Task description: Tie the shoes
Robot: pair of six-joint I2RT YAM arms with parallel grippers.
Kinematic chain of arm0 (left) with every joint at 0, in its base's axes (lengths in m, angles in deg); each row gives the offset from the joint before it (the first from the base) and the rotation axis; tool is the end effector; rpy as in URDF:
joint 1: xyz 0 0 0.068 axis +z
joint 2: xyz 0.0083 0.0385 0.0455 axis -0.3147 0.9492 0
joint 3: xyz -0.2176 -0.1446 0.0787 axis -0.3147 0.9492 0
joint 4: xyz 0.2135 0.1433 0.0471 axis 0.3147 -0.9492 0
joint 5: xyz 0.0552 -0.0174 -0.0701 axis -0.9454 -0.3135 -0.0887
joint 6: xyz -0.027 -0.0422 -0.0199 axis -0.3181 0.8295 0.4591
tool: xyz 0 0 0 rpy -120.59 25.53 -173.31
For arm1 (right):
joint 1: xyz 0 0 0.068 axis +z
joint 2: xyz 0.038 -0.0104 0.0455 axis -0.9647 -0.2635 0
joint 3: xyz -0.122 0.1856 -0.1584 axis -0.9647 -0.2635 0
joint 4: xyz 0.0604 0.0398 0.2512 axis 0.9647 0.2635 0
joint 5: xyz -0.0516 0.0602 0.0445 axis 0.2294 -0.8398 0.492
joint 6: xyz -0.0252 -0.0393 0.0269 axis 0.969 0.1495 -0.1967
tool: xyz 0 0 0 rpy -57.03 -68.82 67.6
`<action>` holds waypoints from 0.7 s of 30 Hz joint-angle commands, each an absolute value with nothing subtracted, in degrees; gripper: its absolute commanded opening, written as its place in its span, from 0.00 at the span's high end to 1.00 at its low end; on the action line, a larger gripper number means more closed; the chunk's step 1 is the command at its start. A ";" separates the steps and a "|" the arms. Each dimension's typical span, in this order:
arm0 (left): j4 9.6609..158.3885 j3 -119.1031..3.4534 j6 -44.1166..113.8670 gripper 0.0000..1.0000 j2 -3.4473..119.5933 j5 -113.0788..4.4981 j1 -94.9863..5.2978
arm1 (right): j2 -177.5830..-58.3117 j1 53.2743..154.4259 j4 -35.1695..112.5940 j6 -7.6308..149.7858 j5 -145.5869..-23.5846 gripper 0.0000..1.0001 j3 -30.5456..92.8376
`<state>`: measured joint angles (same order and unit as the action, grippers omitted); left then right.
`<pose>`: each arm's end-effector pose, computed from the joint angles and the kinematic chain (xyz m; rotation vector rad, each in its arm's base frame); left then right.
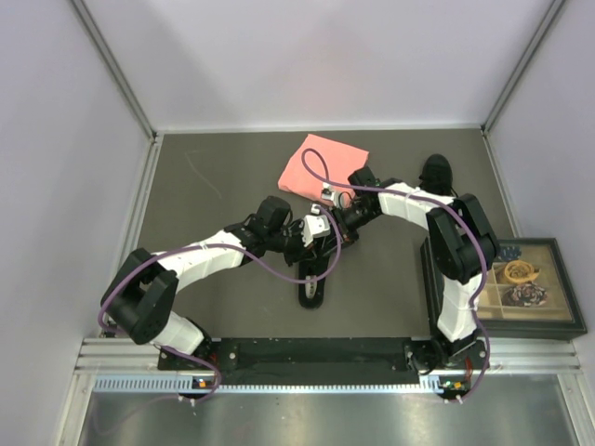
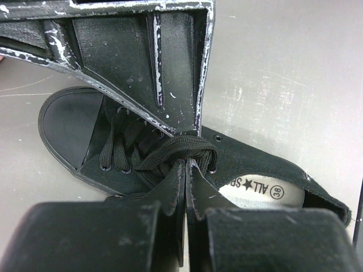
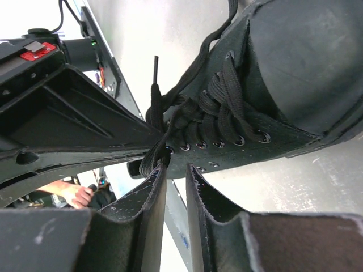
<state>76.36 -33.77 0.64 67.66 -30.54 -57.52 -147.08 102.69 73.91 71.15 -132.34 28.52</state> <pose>0.2252 -0.2077 0.2072 1.4194 1.8092 -0.7920 0.3133 0.1995 0.1708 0.7134 -2.6437 -1.4897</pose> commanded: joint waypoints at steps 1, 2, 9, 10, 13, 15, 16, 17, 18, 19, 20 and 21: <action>77.35 -33.64 -0.08 1.00 67.66 -29.86 -57.90 | -144.88 103.20 72.22 70.42 -134.95 0.78 29.69; 77.44 -33.56 -0.08 1.00 67.66 -29.86 -57.90 | -144.88 103.11 72.04 70.33 -135.13 0.77 29.69; 77.61 -33.73 0.09 1.00 67.92 -29.86 -58.16 | -145.76 103.11 71.25 69.19 -136.71 0.72 30.13; 77.61 -33.73 0.09 1.00 67.92 -29.86 -58.25 | -146.02 103.20 71.25 69.10 -136.97 0.73 30.22; 77.70 -33.73 0.27 1.00 68.01 -29.86 -58.33 | -146.20 103.20 70.90 68.75 -137.15 0.72 30.39; 77.79 -33.82 0.18 1.00 68.01 -29.94 -58.34 | -146.38 103.20 70.99 68.49 -137.50 0.72 30.66; 77.88 -33.82 0.44 1.00 67.92 -29.94 -58.34 | -146.55 103.11 70.99 68.40 -137.50 0.72 30.66; 78.05 -33.82 0.44 1.00 68.01 -29.94 -58.34 | -146.73 103.37 70.99 68.49 -137.33 0.72 30.66; 78.23 -33.82 0.62 1.00 67.92 -29.94 -58.34 | -146.90 103.46 71.07 68.40 -137.24 0.72 30.66; 78.58 -33.91 0.79 1.00 68.09 -29.94 -58.34 | -147.25 103.55 71.08 68.40 -137.24 0.72 30.57; 78.58 -33.91 0.97 1.00 68.10 -29.94 -58.34 | -147.43 103.73 71.25 68.40 -137.15 0.73 30.57; 78.67 -33.99 1.06 1.00 68.01 -30.03 -58.34 | -147.52 104.08 71.34 68.66 -137.15 0.73 30.57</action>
